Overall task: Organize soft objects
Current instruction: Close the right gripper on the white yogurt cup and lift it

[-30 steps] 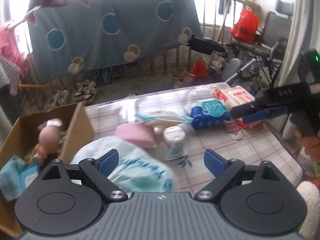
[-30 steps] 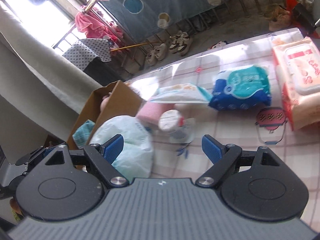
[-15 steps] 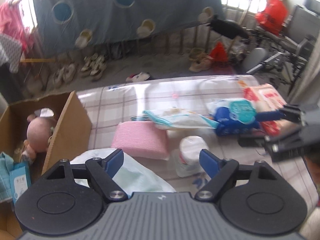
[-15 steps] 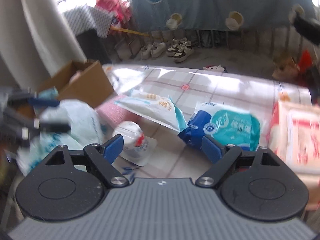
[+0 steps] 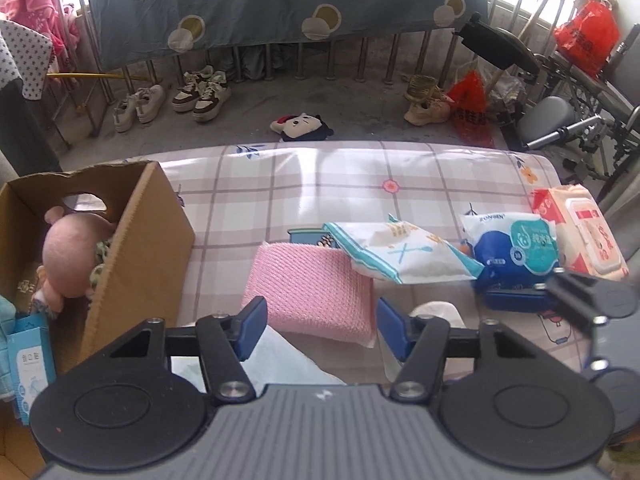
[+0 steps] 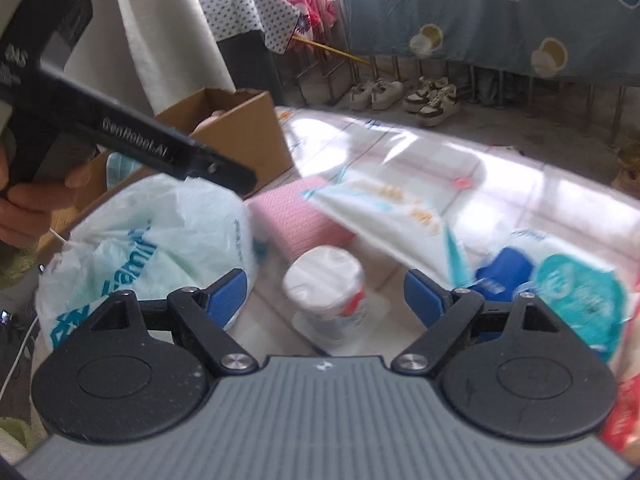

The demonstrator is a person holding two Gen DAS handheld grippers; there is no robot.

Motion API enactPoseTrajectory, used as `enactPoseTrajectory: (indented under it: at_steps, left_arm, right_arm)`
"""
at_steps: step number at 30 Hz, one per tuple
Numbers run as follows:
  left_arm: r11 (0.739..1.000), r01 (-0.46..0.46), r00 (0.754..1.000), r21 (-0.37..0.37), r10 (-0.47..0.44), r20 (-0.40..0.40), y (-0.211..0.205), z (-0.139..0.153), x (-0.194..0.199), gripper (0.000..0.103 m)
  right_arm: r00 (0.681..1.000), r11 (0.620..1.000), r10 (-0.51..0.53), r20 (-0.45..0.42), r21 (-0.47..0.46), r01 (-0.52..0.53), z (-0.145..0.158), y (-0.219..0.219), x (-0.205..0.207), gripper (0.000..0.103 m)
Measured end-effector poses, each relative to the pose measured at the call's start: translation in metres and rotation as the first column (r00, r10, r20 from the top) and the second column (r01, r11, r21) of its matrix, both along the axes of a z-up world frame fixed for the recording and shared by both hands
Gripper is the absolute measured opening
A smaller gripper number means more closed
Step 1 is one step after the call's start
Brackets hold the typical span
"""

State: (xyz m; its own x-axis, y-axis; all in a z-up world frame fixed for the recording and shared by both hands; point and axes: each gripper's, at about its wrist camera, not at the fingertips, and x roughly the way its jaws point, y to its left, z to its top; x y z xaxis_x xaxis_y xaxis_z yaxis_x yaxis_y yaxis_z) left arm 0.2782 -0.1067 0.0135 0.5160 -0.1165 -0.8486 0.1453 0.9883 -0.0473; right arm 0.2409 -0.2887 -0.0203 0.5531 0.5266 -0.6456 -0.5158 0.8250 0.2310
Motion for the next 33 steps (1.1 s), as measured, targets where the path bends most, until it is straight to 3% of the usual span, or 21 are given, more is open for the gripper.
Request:
enactPoseTrajectory:
  at_steps: [4, 6, 7, 8, 11, 13, 16, 21, 24, 33]
  left_arm:
    - [1.0, 0.011, 1.0, -0.026, -0.011, 0.001, -0.002, 0.001, -0.009, 0.055]
    - [0.999, 0.013, 1.0, -0.037, -0.013, 0.011, -0.001, 0.003, -0.016, 0.055]
    - [0.999, 0.014, 1.0, -0.044, -0.013, 0.015, -0.001, 0.005, -0.019, 0.055]
    - [0.999, 0.013, 1.0, -0.051, -0.012, 0.019, -0.001, 0.006, -0.022, 0.055]
    - [0.998, 0.017, 0.999, -0.061, -0.015, 0.037, -0.001, 0.01, -0.033, 0.055]
    - [0.998, 0.025, 0.998, -0.061, -0.022, 0.051, -0.002, 0.013, -0.04, 0.055]
    - [0.997, 0.056, 0.996, -0.06, -0.052, 0.071, -0.005, 0.017, -0.052, 0.056]
    - [0.992, 0.114, 0.99, -0.048, -0.11, 0.083, -0.017, 0.016, -0.07, 0.056]
    - [0.988, 0.146, 0.986, -0.048, -0.142, 0.087, -0.026, 0.015, -0.08, 0.056]
    - [0.956, 0.293, 0.949, 0.012, -0.292, 0.118, -0.079, 0.004, -0.111, 0.059]
  right_arm:
    - [1.0, 0.999, -0.018, -0.015, -0.05, 0.017, -0.017, 0.017, 0.011, 0.084]
    - [0.999, 0.998, -0.038, -0.03, -0.052, 0.036, -0.024, 0.022, 0.016, 0.076]
    - [0.998, 0.997, -0.049, -0.037, -0.055, 0.047, -0.026, 0.023, 0.019, 0.066]
    - [0.997, 0.998, -0.058, -0.048, -0.039, 0.056, -0.028, 0.022, 0.021, 0.057]
    - [0.992, 0.994, -0.103, -0.073, 0.027, 0.105, -0.031, 0.012, 0.023, 0.056]
    - [0.983, 0.982, -0.127, -0.134, 0.126, 0.144, -0.033, -0.003, 0.025, 0.056]
    - [0.951, 0.93, -0.154, -0.268, 0.286, 0.231, -0.041, -0.036, 0.027, 0.055]
    - [0.856, 0.792, -0.144, -0.497, 0.461, 0.4, -0.067, -0.091, 0.014, 0.056]
    - [0.83, 0.753, -0.181, -0.527, 0.468, 0.462, -0.072, -0.113, 0.001, 0.057]
    - [0.792, 0.71, -0.306, -0.529, 0.427, 0.56, -0.081, -0.147, -0.023, 0.064]
